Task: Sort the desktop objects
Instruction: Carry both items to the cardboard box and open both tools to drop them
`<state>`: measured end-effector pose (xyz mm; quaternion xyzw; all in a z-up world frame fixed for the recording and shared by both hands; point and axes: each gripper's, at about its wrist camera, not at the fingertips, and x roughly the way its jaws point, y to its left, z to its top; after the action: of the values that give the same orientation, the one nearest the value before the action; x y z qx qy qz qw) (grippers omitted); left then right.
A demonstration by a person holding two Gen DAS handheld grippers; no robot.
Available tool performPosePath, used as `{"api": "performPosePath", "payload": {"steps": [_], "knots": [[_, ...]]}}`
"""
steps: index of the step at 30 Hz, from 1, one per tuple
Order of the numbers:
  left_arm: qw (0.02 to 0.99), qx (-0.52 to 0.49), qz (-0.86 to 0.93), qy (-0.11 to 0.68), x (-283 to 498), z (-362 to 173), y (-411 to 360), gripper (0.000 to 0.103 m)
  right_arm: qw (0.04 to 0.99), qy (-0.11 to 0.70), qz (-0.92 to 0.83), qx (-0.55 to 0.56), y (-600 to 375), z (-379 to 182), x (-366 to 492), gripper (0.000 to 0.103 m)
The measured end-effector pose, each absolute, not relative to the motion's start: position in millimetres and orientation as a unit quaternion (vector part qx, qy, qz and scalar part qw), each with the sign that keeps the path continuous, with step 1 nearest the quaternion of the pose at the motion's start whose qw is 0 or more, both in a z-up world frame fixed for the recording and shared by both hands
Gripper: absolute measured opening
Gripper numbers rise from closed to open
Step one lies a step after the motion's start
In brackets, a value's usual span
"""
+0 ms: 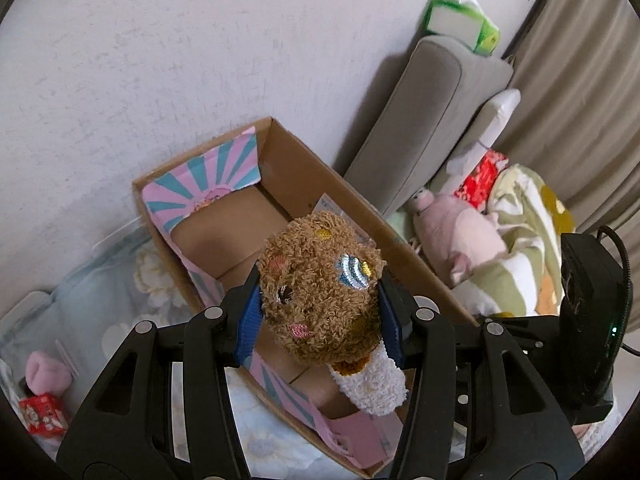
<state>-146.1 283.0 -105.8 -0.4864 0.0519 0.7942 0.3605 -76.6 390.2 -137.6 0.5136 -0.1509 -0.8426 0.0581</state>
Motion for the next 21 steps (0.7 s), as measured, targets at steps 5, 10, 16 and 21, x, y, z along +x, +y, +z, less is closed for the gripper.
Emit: {"api": "performPosePath", "payload": {"steps": [5, 10, 16, 21], "knots": [[0.347, -0.489, 0.797, 0.066, -146.3, -113.8, 288.3, 0.047, 0.070, -0.154, -0.837, 0.521, 394.7, -145.5, -78.3, 0.012], [0.328, -0.497, 0.800, 0.073, -147.9, -116.8, 286.2, 0.079, 0.080, -0.147, -0.826, 0.538, 390.1, -151.8, -83.7, 0.028], [0.313, -0.496, 0.809, 0.040, -152.9, -106.1, 269.4, 0.093, 0.073, -0.153, -0.844, 0.510, 393.7, -139.8, -74.8, 0.067], [0.302, -0.499, 0.812, 0.011, -154.6, -100.2, 246.4, 0.093, 0.054, -0.142, -0.850, 0.505, 399.0, -132.4, -68.0, 0.068]]}}
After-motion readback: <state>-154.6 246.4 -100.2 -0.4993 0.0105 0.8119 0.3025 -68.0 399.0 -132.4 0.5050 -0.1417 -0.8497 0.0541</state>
